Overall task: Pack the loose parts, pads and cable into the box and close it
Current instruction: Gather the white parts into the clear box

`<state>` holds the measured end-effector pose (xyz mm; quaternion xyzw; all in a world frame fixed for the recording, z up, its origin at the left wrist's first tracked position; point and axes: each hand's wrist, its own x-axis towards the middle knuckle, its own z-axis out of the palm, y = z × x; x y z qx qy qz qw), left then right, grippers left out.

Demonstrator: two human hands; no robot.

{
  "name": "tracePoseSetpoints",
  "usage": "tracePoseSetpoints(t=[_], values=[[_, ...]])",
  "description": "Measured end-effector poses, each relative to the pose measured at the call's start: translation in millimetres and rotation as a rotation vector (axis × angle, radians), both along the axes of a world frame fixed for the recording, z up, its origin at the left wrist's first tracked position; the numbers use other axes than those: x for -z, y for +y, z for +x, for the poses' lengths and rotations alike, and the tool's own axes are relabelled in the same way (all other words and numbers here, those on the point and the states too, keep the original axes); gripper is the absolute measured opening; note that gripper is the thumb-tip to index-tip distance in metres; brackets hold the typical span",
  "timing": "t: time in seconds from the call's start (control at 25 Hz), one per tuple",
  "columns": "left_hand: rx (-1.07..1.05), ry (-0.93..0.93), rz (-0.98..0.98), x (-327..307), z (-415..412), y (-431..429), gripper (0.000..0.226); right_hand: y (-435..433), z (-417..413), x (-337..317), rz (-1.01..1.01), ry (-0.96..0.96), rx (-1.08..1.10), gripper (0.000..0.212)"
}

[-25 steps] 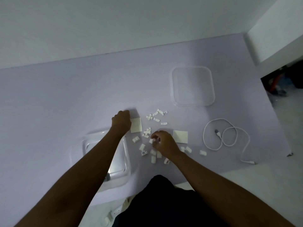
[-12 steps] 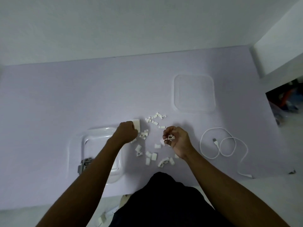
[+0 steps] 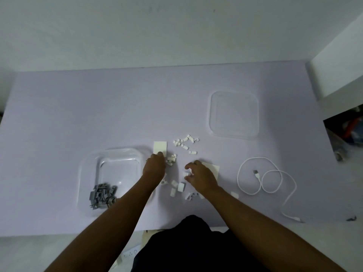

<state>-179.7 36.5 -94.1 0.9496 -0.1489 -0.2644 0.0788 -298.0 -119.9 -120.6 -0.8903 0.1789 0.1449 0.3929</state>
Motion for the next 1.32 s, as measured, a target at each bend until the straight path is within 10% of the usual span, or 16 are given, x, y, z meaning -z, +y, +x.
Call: tracePoseSetpoints(t=[0.2,0.44,0.6,0.92,1.32], values=[[-0.038,0.006,0.031,-3,-2,2,0.028,0,8,2,0.024,-0.022,0.058,0.018],[-0.032,-0.034,0.078,-10,-5,1,0.024,-25,3,-37,1.032,0.113,0.702,0.004],[-0.094,0.061,-0.020,-10,4,0,0.013,-46,0,-56,1.238,0.028,0.753,0.021],[-0.604,0.475,-0.520,-36,14,-7,0.031,-45,8,-45,0.577,0.043,0.703,0.050],[-0.467,0.373,-0.255,-32,-3,0,0.039,-18,5,-20,0.034,0.038,0.158,0.019]])
